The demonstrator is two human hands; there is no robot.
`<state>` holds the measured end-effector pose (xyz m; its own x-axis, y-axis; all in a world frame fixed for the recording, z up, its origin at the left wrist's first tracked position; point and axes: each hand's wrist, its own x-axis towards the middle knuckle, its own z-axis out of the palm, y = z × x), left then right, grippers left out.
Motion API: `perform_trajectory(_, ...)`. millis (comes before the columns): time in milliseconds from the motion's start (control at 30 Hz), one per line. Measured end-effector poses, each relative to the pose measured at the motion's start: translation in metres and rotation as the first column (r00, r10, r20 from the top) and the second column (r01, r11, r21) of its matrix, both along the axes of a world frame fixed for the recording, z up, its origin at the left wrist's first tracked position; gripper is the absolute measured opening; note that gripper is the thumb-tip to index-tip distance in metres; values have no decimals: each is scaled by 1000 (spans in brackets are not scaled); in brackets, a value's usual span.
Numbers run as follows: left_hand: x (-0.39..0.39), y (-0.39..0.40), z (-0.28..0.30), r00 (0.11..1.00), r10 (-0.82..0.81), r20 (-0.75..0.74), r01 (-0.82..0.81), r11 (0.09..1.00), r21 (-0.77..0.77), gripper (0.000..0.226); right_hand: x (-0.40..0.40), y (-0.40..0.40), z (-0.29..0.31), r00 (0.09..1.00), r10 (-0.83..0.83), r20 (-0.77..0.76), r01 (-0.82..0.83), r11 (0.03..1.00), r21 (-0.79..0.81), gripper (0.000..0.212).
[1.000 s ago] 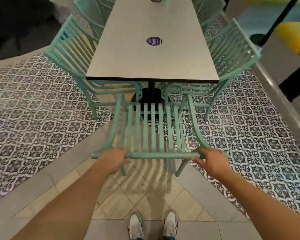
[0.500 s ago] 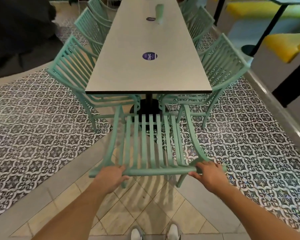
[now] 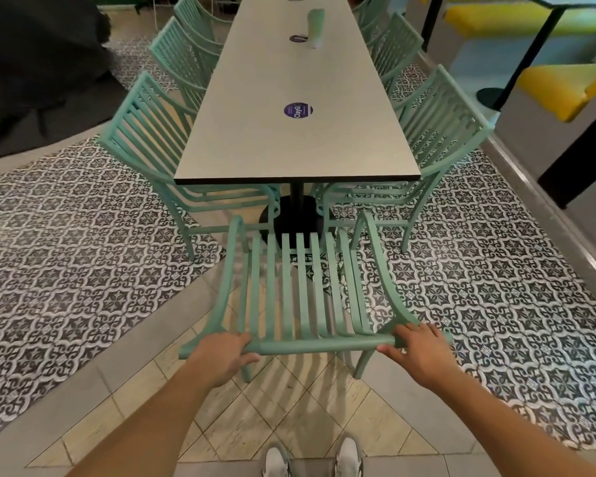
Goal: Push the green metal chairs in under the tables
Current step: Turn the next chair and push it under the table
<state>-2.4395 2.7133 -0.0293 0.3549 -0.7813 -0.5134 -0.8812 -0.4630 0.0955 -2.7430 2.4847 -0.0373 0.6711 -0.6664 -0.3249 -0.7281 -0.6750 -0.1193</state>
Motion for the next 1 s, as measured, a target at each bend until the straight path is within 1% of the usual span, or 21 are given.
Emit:
perform_trajectory(33, 1, 2, -1, 997, 77, -22, -78, 994, -73, 47, -1, 2, 0, 997, -53, 59, 54, 998, -16, 77)
perform_trajectory(67, 1, 6, -1, 982, 189, -31, -191, 967, -170, 47, -1, 6, 2, 975, -139, 175, 149, 988, -46, 63)
perform_trajectory(100, 4, 11, -3, 944, 328, -35, -325, 903, -281, 48, -2, 8, 1, 902, -264, 341, 298, 953, -49, 55)
perform_trajectory(133, 8, 15, -3, 876, 481, -42, -459, 802, -383, 49, 0, 9, 2, 752, -434, 496, 488, 873, 24, 54)
perform_trajectory(167, 16, 24, -8, 766, 637, -91, -606, 665, -436, 50, 1, 7, 6, 508, -635, 583, 662, 720, 208, 60)
perform_trajectory(200, 22, 32, -10, 613, 768, -184, -753, 499, -429, 51, 2, 4, 12, 212, -805, 555, 736, 505, 451, 68)
perform_trajectory(233, 28, 40, -13, 423, 854, -304, -884, 316, -343, 54, 0, -2, 13, -55, -905, 421, 690, 270, 672, 72)
perform_trajectory(267, 29, 45, -15, 206, 872, -443, -972, 130, -196, 57, -3, -9, 12, -223, -944, 243, 569, 76, 819, 70)
perform_trajectory(300, 26, 48, -18, -11, 817, -577, -1000, -24, -15, 56, -5, -15, 8, -296, -952, 81, 429, -56, 902, 64)
perform_trajectory(333, 21, 49, -20, -212, 702, -680, -977, -123, 177, 51, -7, -18, 5, -314, -949, -22, 319, -127, 939, 55)
perform_trajectory(367, 15, 48, -20, -351, 578, -736, -934, -162, 318, 44, -8, -21, 1, -322, -944, -75, 251, -162, 954, 48)
perform_trajectory(400, 12, 44, -20, -419, 484, -768, -907, -178, 383, 40, -7, -22, -3, -336, -936, -101, 224, -184, 957, 42)
perform_trajectory(433, 11, 41, -22, -446, 419, -791, -895, -206, 395, 40, -6, -23, -7, -359, -927, -110, 207, -194, 959, 36)
perform_trajectory(500, 12, 33, -22, -466, 339, -817, -881, -262, 393, 41, -3, -24, -11, -401, -911, -97, 204, -192, 960, 26)
perform_trajectory(533, 12, 31, -19, -466, 325, -823, -878, -283, 385, 41, -1, -24, -9, -399, -913, -82, 221, -183, 958, 28)
perform_trajectory(600, 16, 31, -15, -464, 327, -824, -876, -308, 371, 39, 6, -22, -10, -392, -918, -64, 208, -157, 966, 40)
perform_trajectory(733, 26, 34, -11, -445, 367, -817, -888, -298, 350, 38, 13, -18, -9, -426, -904, -12, 210, -112, 971, 43)
perform_trajectory(867, 29, 31, -10, -446, 422, -789, -892, -277, 356, 40, 18, -14, -6, -423, -905, 44, 207, -49, 977, 41)
perform_trajectory(933, 31, 29, -11, -438, 434, -787, -896, -280, 345, 40, 18, -12, -5, -427, -903, 57, 224, -45, 974, 40)
perform_trajectory(1000, 33, 28, -10, -427, 442, -789, -900, -290, 325, 40, 19, -10, -6, -410, -911, 52, 233, -50, 971, 40)
